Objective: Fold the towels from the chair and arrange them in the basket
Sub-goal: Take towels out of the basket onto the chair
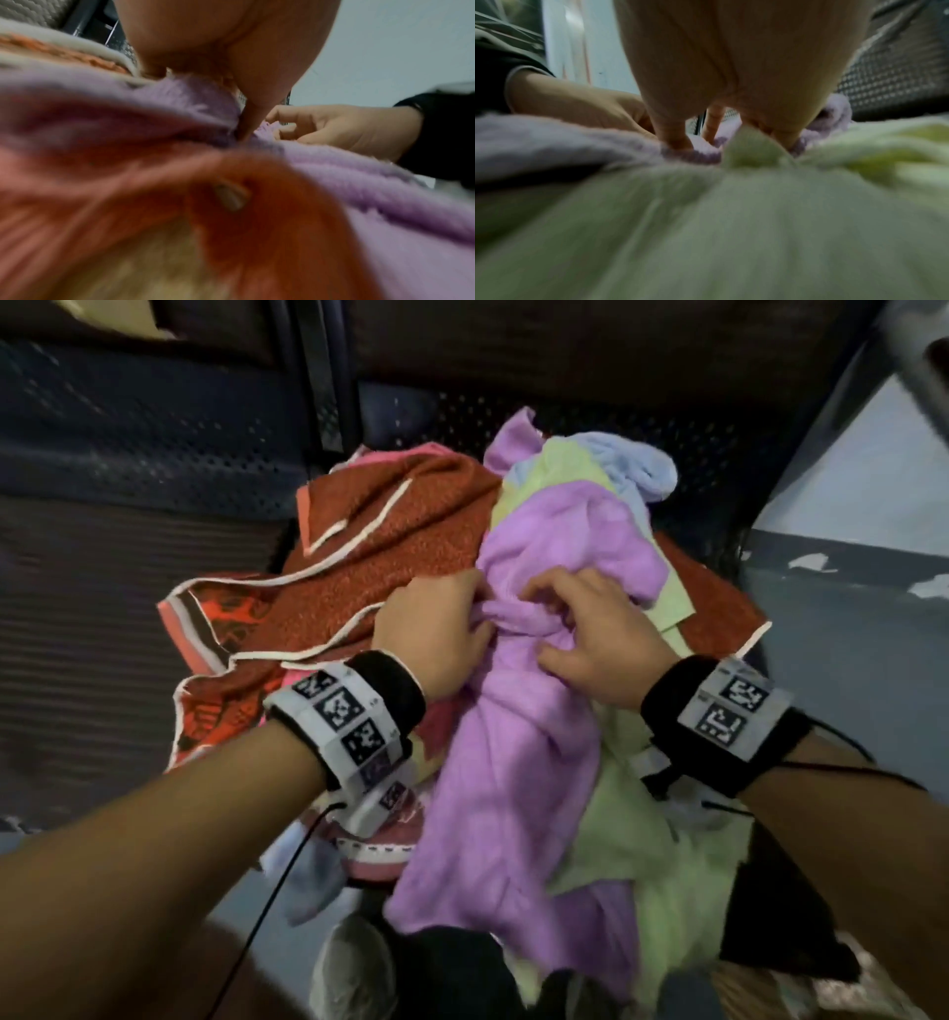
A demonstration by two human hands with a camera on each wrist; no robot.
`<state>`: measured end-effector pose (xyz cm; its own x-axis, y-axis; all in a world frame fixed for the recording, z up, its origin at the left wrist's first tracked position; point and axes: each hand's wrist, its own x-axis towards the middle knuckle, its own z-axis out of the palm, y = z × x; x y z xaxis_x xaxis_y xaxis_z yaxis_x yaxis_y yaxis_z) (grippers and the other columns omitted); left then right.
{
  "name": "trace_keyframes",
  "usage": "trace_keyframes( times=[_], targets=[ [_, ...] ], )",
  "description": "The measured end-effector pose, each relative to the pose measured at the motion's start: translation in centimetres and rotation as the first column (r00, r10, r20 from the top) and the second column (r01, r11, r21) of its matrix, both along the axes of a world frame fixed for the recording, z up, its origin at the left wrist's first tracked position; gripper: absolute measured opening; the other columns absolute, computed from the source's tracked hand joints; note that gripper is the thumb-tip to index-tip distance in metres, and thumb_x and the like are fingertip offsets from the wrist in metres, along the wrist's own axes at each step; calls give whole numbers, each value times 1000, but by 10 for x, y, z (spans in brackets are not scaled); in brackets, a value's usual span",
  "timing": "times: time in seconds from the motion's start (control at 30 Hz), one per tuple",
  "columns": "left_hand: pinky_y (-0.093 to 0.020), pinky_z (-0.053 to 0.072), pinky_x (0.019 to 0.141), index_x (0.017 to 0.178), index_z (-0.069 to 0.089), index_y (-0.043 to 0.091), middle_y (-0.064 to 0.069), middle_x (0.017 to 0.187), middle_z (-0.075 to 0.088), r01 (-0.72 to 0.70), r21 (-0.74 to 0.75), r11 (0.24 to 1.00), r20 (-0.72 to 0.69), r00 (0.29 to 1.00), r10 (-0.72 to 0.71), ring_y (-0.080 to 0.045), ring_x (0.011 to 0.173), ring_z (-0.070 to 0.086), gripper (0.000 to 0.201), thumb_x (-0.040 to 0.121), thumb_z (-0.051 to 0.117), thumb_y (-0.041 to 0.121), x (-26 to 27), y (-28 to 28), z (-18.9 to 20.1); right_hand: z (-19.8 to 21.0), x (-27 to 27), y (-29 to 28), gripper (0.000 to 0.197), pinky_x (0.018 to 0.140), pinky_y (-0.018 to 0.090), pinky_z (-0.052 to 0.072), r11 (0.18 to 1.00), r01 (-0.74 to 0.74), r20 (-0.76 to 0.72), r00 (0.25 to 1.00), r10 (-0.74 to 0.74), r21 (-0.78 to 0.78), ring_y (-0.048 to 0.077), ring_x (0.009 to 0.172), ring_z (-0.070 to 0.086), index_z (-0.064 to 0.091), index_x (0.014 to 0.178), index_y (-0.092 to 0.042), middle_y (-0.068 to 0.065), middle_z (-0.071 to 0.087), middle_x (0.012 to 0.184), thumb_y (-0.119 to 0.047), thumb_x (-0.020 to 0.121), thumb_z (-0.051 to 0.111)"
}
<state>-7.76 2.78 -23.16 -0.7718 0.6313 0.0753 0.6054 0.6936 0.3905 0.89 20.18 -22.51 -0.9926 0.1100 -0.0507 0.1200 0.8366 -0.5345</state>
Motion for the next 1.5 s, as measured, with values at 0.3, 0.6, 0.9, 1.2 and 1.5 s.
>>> trace_keyframes(
  times=[0.3, 0.6, 0.9, 1.2, 1.5],
  targets=[
    [-48, 46, 73, 84, 57, 10, -14, 87, 70, 84, 356, 931, -49, 996, -72, -39, 86, 64, 32, 102, 42, 32, 37, -6, 52, 43, 17, 8, 12, 90, 40, 44, 968, 164, -85, 985, -151, 190, 35, 105, 53, 62, 80, -25, 18, 61, 98, -24, 90, 56],
    [-31, 50, 76, 94, 75, 11, -4, 92, 73, 125, 417, 900, 86, 981, -176, -17, 86, 65, 26, 85, 75, 35, 72, -42, 105, 95, 86, -11, 29, 68, 36, 47, 993, 69, -175, 981, -84, -92, 24, 73, 57, 52, 106, -18, 3, 62, 86, -15, 82, 69],
    [-25, 45, 61, 76, 60, 16, 14, 66, 61, -7, 665, 747, 190, 969, -160, -3, 63, 54, 14, 89, 63, 15, 111, -74, 123, 81, 123, -53, 79, 100, 34, 47, 966, 57, -66, 995, -76, -253, 15, 118, 54, 46, 138, -36, -2, 53, 130, -53, 70, 83],
    [-37, 47, 67, 83, 53, 21, -3, 83, 69, -14, 342, 940, -55, 998, 35, -32, 80, 63, 12, 79, 64, 18, 99, -107, 83, 109, 115, -71, 22, 72, 32, 42, 918, 264, -417, 829, -372, -296, 18, 84, 53, 52, 78, -26, -7, 57, 83, -8, 89, 46],
    [-33, 49, 93, 111, 70, 4, -13, 116, 70, -129, 544, 829, 266, 964, -24, -29, 111, 63, 37, 103, 36, 17, 89, -85, 83, 80, 130, -43, 66, 89, 19, 43, 969, 245, -84, 965, -248, -44, 21, 112, 61, 42, 145, -31, 6, 55, 138, -11, 85, 60]
  ],
)
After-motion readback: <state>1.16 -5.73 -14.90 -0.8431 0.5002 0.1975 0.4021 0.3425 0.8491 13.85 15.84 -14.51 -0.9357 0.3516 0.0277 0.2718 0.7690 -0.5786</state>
